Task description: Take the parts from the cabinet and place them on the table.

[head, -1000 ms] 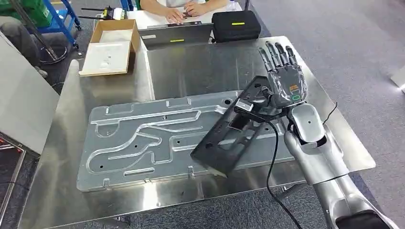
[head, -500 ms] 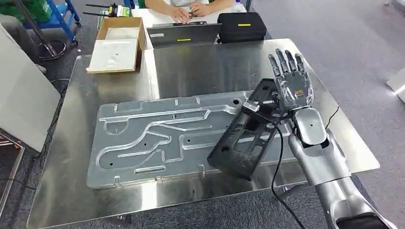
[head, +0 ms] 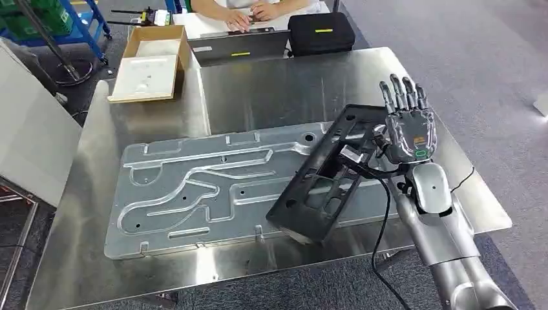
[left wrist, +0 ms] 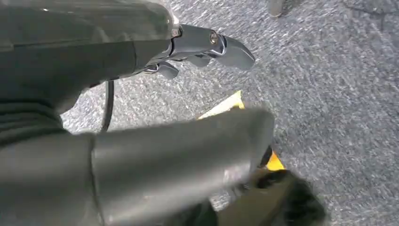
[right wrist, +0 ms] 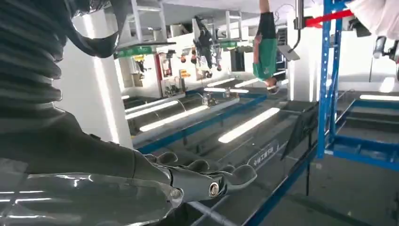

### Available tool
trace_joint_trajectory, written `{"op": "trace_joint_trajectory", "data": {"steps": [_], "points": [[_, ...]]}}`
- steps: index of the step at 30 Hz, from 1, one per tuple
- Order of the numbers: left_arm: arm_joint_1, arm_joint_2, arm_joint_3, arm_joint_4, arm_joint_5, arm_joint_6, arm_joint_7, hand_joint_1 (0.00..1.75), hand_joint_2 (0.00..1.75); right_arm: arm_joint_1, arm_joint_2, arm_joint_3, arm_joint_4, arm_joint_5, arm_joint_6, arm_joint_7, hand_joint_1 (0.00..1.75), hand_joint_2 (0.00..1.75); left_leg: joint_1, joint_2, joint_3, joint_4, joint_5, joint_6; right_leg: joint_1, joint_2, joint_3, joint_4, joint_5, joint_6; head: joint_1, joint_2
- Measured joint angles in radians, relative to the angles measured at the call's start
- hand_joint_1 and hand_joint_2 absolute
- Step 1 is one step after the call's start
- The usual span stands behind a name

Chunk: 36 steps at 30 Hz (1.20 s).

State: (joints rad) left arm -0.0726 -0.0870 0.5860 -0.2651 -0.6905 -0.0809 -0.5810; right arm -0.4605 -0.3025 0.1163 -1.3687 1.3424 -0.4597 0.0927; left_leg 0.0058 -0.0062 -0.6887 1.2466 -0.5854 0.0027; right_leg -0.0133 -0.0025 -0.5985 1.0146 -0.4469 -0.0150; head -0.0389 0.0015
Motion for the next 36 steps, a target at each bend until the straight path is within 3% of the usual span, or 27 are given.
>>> {"op": "trace_joint_trajectory", "data": {"steps": [1, 2, 3, 4, 6, 7, 10, 11, 12, 13, 15, 16, 17, 18, 19, 21, 22, 23, 26, 27, 28, 29, 31, 32, 33, 34, 36], "points": [[0.001, 0.0, 0.002, 0.0, 0.0, 0.0, 0.001, 0.0, 0.0, 0.006, 0.002, -0.001, 0.0, -0.002, -0.002, 0.0, 0.0, 1.75, 0.0, 0.0, -0.033, 0.067, -0.021, -0.001, 0.001, 0.0, 0.0, 0.001, 0.0, 0.0, 0.0, 0.0], [0.002, 0.0, 0.003, 0.0, 0.0, -0.002, 0.002, 0.0, 0.0, 0.012, 0.002, -0.002, 0.0, -0.002, -0.002, -0.001, 0.0, 1.75, 0.0, 0.0, -0.048, 0.092, -0.018, -0.001, 0.002, 0.0, 0.0, 0.001, -0.001, -0.001, 0.0, 0.0], [0.002, 0.0, 0.003, 0.0, 0.0, -0.003, 0.002, 0.0, 0.0, 0.016, 0.003, -0.003, -0.002, -0.002, -0.003, -0.002, 0.0, 1.75, 0.0, 0.0, -0.037, 0.062, 0.013, 0.001, 0.002, 0.001, 0.001, 0.003, -0.002, -0.001, 0.0, 0.0], [0.002, 0.0, 0.003, 0.0, 0.0, -0.003, 0.005, 0.0, 0.0, 0.018, 0.004, -0.005, -0.002, -0.002, -0.005, -0.002, 0.0, 1.75, 0.0, 0.0, -0.006, -0.005, 0.056, 0.003, 0.002, 0.001, 0.002, 0.006, -0.002, -0.001, 0.0, 0.0], [0.0, 0.0, 0.008, 0.0, 0.002, -0.003, 0.03, 0.0, 0.0, 0.02, 0.007, -0.013, -0.009, -0.01, -0.021, -0.003, 0.0, 1.75, -0.002, 0.0, 0.083, -0.192, 0.144, 0.017, 0.002, 0.003, 0.005, 0.011, -0.006, 0.003, 0.0, 0.0], [-0.001, 0.0, 0.013, 0.0, 0.003, -0.003, 0.041, 0.0, 0.0, 0.021, 0.011, -0.019, -0.014, -0.013, -0.036, -0.006, 0.0, 1.75, -0.007, -0.002, 0.1, -0.215, 0.134, 0.023, 0.007, 0.004, 0.0, 0.013, -0.006, 0.006, 0.0, 0.0], [0.0, 0.0, 0.02, 0.0, 0.004, -0.002, 0.049, 0.0, 0.0, 0.031, 0.015, -0.027, -0.022, -0.016, -0.043, -0.009, 0.0, 1.75, -0.009, -0.002, 0.093, -0.221, 0.141, 0.024, 0.003, 0.004, -0.004, 0.012, 0.002, 0.02, 0.0, 0.0], [0.001, 0.0, 0.02, 0.0, 0.004, -0.002, 0.05, 0.0, 0.0, 0.032, 0.016, -0.029, -0.026, -0.017, -0.043, -0.009, 0.0, 1.75, -0.005, -0.002, 0.093, -0.229, 0.147, 0.033, 0.006, 0.004, -0.003, 0.01, 0.005, 0.026, 0.0, 0.0], [-0.001, -0.002, 0.02, 0.0, 0.004, -0.002, 0.051, 0.0, 0.0, 0.033, 0.016, -0.032, -0.029, -0.019, -0.044, -0.009, 0.0, 1.75, 0.003, 0.002, 0.095, -0.242, 0.158, 0.039, 0.002, 0.006, -0.006, 0.019, -0.011, 0.03, 0.0, 0.0], [-0.003, -0.002, 0.021, 0.0, 0.004, -0.002, 0.051, 0.0, 0.0, 0.032, 0.016, -0.035, -0.031, -0.02, -0.044, -0.01, 0.0, 1.75, 0.002, 0.002, 0.092, -0.248, 0.165, 0.046, 0.004, 0.004, -0.016, 0.049, -0.048, 0.034, 0.002, 0.0], [-0.004, -0.002, 0.021, 0.0, 0.004, -0.002, 0.052, 0.0, 0.0, 0.036, 0.016, -0.043, -0.031, -0.024, -0.047, -0.01, 0.0, 1.75, 0.001, 0.004, 0.081, -0.247, 0.173, 0.052, -0.001, 0.004, -0.065, 0.19, -0.146, 0.041, 0.002, 0.0], [-0.004, -0.002, 0.021, 0.0, 0.004, -0.002, 0.053, 0.0, 0.0, 0.043, 0.017, -0.046, -0.032, -0.031, -0.051, -0.013, 0.0, 1.75, 0.0, 0.004, 0.074, -0.247, 0.178, 0.053, -0.002, 0.004, -0.089, 0.262, -0.182, 0.045, 0.002, 0.0], [-0.003, -0.002, 0.022, 0.0, 0.004, -0.003, 0.055, 0.0, 0.0, 0.051, 0.017, -0.05, -0.035, -0.037, -0.058, -0.016, 0.0, 1.75, 0.0, 0.004, 0.066, -0.245, 0.184, 0.052, -0.003, 0.004, -0.098, 0.305, -0.196, 0.047, 0.001, 0.0], [-0.002, -0.002, 0.023, 0.0, 0.002, -0.003, 0.056, 0.0, 0.0, 0.058, 0.018, -0.055, -0.037, -0.044, -0.068, -0.019, 0.0, 1.75, 0.0, 0.004, 0.056, -0.243, 0.19, 0.051, -0.004, 0.004, -0.085, 0.301, -0.184, 0.049, 0.002, 0.0], [-0.001, -0.002, 0.024, 0.0, 0.002, -0.003, 0.058, 0.0, 0.0, 0.063, 0.019, -0.061, -0.043, -0.053, -0.08, -0.022, 0.0, 1.75, 0.0, 0.003, 0.047, -0.241, 0.196, 0.049, -0.006, 0.004, -0.047, 0.249, -0.152, 0.049, 0.002, 0.0], [-0.001, -0.004, 0.025, 0.0, 0.001, -0.005, 0.059, 0.0, 0.0, 0.069, 0.022, -0.081, -0.06, -0.073, -0.114, -0.036, 0.0, 1.75, 0.0, 0.002, 0.032, -0.237, 0.209, 0.042, -0.008, 0.004, 0.07, 0.071, -0.085, 0.046, 0.002, 0.0], [-0.001, -0.004, 0.025, 0.0, 0.0, -0.006, 0.06, 0.0, 0.0, 0.072, 0.024, -0.092, -0.069, -0.08, -0.13, -0.042, 0.0, 1.75, -0.002, 0.001, 0.028, -0.235, 0.214, 0.036, -0.008, 0.004, 0.114, -0.004, -0.099, 0.044, 0.001, 0.0], [-0.001, -0.004, 0.026, 0.0, -0.001, -0.006, 0.061, 0.0, 0.0, 0.078, 0.027, -0.104, -0.077, -0.082, -0.141, -0.047, 0.0, 1.75, -0.004, 0.0, 0.026, -0.235, 0.221, 0.03, 0.002, 0.006, 0.115, -0.008, -0.086, 0.041, 0.0, 0.0], [0.001, -0.005, 0.026, 0.0, -0.008, -0.011, 0.063, 0.0, 0.0, 0.094, 0.031, -0.137, -0.088, -0.084, -0.152, -0.056, 0.0, 1.75, -0.003, -0.003, 0.023, -0.245, 0.246, 0.014, 0.007, 0.007, 0.1, -0.009, -0.071, 0.026, 0.002, 0.0], [0.004, -0.005, 0.027, 0.0, -0.008, -0.011, 0.064, 0.0, 0.0, 0.099, 0.034, -0.143, -0.092, -0.084, -0.153, -0.059, 0.0, 1.75, -0.002, -0.004, 0.014, -0.241, 0.242, 0.008, -0.007, 0.003, 0.09, -0.017, -0.056, 0.014, 0.002, 0.0], [0.004, -0.005, 0.027, 0.0, -0.009, -0.012, 0.064, 0.0, 0.0, 0.1, 0.035, -0.149, -0.093, -0.084, -0.154, -0.061, 0.0, 1.75, 0.0, -0.002, 0.0, -0.219, 0.2, 0.004, -0.004, 0.001, 0.079, -0.016, -0.045, 0.005, 0.001, 0.0], [0.004, -0.007, 0.027, 0.0, -0.01, -0.014, 0.064, 0.0, 0.0, 0.103, 0.038, -0.153, -0.097, -0.085, -0.155, -0.062, 0.0, 1.75, 0.001, 0.0, -0.018, -0.165, 0.135, 0.002, -0.003, -0.001, 0.065, -0.016, -0.035, -0.006, 0.001, 0.0], [0.002, -0.009, 0.027, 0.0, -0.011, -0.015, 0.064, 0.0, 0.0, 0.111, 0.041, -0.161, -0.102, -0.085, -0.155, -0.064, 0.0, 1.75, 0.003, 0.0, -0.058, -0.004, 0.025, -0.004, 0.001, -0.002, 0.037, -0.015, -0.013, -0.007, 0.001, 0.0], [0.001, -0.01, 0.027, 0.0, -0.011, -0.015, 0.064, 0.0, 0.0, 0.114, 0.042, -0.165, -0.102, -0.085, -0.155, -0.066, 0.0, 1.75, 0.003, 0.0, -0.068, 0.065, 0.002, -0.005, 0.003, -0.003, 0.022, -0.013, -0.003, -0.007, 0.001, 0.0], [0.001, -0.01, 0.027, 0.0, -0.011, -0.016, 0.064, 0.0, 0.0, 0.117, 0.043, -0.168, -0.102, -0.086, -0.155, -0.066, 0.0, 1.75, 0.003, 0.0, -0.061, 0.093, 0.009, -0.004, 0.004, -0.003, 0.007, -0.01, 0.007, -0.006, 0.001, 0.0], [0.001, -0.01, 0.027, 0.0, -0.012, -0.016, 0.064, 0.0, 0.0, 0.12, 0.043, -0.172, -0.102, -0.087, -0.156, -0.068, 0.0, 1.75, 0.003, 0.0, -0.03, 0.076, 0.038, -0.002, 0.005, -0.003, -0.008, -0.009, 0.017, -0.005, 0.001, 0.0], [-0.001, -0.01, 0.027, 0.0, -0.012, -0.016, 0.064, 0.0, 0.0, 0.124, 0.045, -0.175, -0.107, -0.088, -0.156, -0.069, 0.0, 1.75, 0.001, 0.0, 0.089, -0.073, 0.101, 0.008, 0.005, -0.003, -0.031, -0.004, 0.032, 0.001, 0.001, 0.0]]}}
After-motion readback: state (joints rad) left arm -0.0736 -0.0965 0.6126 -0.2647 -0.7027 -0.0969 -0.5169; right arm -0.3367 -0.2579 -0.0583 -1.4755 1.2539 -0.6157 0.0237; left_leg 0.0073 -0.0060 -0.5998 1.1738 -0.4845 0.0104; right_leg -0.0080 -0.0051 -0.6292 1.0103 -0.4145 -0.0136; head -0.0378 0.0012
